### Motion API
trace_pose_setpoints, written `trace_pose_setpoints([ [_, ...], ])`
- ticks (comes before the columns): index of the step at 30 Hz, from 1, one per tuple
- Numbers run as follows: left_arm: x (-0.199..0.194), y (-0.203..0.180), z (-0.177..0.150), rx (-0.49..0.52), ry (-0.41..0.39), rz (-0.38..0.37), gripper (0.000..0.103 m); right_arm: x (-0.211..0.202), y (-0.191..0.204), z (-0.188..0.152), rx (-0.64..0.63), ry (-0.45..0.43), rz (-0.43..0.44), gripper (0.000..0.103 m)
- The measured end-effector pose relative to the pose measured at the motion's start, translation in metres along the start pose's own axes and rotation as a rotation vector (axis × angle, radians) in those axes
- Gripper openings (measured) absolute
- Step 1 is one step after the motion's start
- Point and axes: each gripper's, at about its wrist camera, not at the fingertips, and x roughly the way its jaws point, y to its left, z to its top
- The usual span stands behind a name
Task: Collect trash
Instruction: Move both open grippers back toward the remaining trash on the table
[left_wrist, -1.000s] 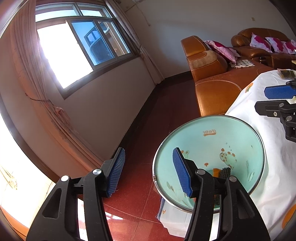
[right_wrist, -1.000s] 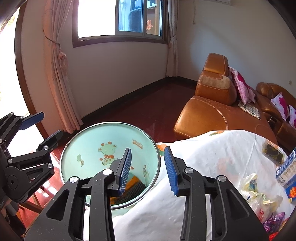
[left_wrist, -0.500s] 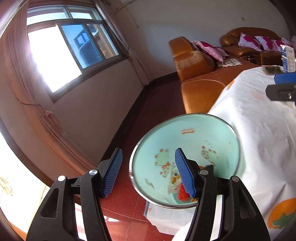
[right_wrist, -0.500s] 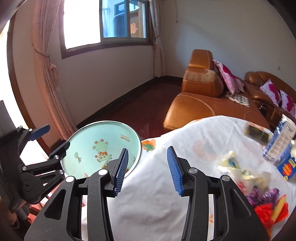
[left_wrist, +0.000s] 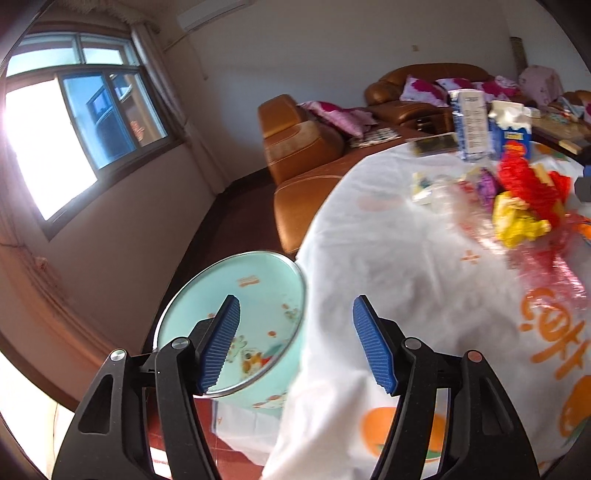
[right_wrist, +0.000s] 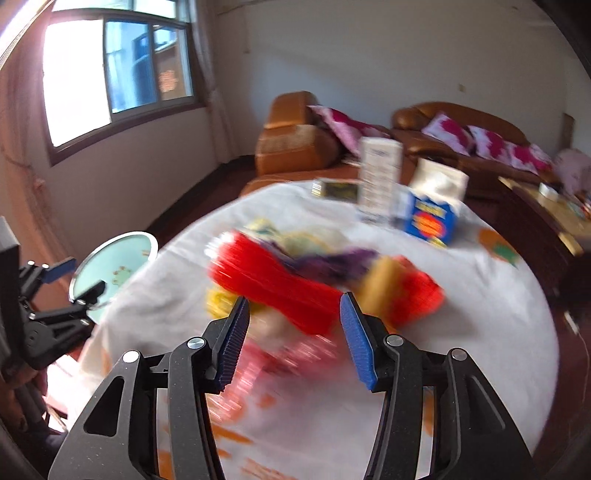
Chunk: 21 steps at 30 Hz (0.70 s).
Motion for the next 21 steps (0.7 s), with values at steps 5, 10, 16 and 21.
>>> trace_pose_setpoints([
  [5, -0.014, -0.032, 0.013, 0.034, -0.038, -0.060, 0.068, -0.012, -0.052, -0.035, 0.091, 0.043, -0.091, 0.051],
  [10, -0.028, -0.071, 0.024, 0.077, -0.071, -0.119, 0.076, -0.026, -0.080, -0.052, 0.134, 0.034, -0.143, 0.051],
  [16, -0.038, -0.121, 0.033, 0.115, -0.087, -0.210, 0.087, -0.037, -0.103, -0.063, 0.166, 0.013, -0.186, 0.056],
  [21, -0.032, -0.152, 0.031, 0.143, -0.052, -0.264, 0.088, -0.039, -0.115, -0.074, 0.199, 0.007, -0.193, 0.057],
])
